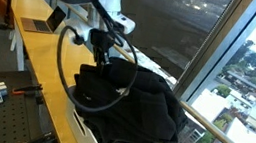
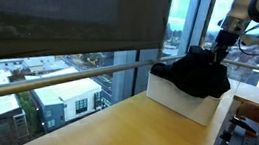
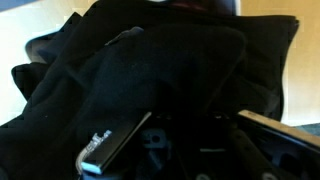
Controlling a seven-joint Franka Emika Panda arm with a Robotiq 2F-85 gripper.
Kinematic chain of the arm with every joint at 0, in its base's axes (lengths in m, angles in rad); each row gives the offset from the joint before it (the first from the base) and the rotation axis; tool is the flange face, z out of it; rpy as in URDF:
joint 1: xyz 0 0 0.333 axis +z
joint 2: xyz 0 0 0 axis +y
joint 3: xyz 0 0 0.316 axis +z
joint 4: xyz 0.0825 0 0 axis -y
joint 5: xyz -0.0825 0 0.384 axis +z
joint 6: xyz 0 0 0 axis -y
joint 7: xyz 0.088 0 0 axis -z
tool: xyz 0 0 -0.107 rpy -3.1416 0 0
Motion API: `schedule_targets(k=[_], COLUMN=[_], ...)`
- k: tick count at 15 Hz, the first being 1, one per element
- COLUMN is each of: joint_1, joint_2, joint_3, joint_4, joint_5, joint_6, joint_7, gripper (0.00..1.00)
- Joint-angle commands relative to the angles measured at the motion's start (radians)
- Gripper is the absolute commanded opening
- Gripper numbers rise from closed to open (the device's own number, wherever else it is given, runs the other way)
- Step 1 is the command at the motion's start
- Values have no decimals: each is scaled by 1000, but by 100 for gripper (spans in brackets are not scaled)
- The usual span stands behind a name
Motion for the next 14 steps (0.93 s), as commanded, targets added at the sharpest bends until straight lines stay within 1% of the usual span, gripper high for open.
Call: schedule_targets(k=[1, 3, 4, 5, 9, 11, 14], joint_1=[-78, -115, -122, -114, -79, -65, -54], joint_2=[14, 39, 57, 77, 240, 316, 412], joint_3=[37, 50, 50, 39, 46, 45, 53], joint_4=[-71, -70, -72, -72, -40, -10, 50], joint_5=[-268, -430, -475, -525, -576, -575, -541], joint_6=[189, 227, 247, 261, 339, 362, 373], joint_7=[208, 342, 385, 439, 532, 543, 520], gripper=[3, 3, 3, 3, 3, 3, 3])
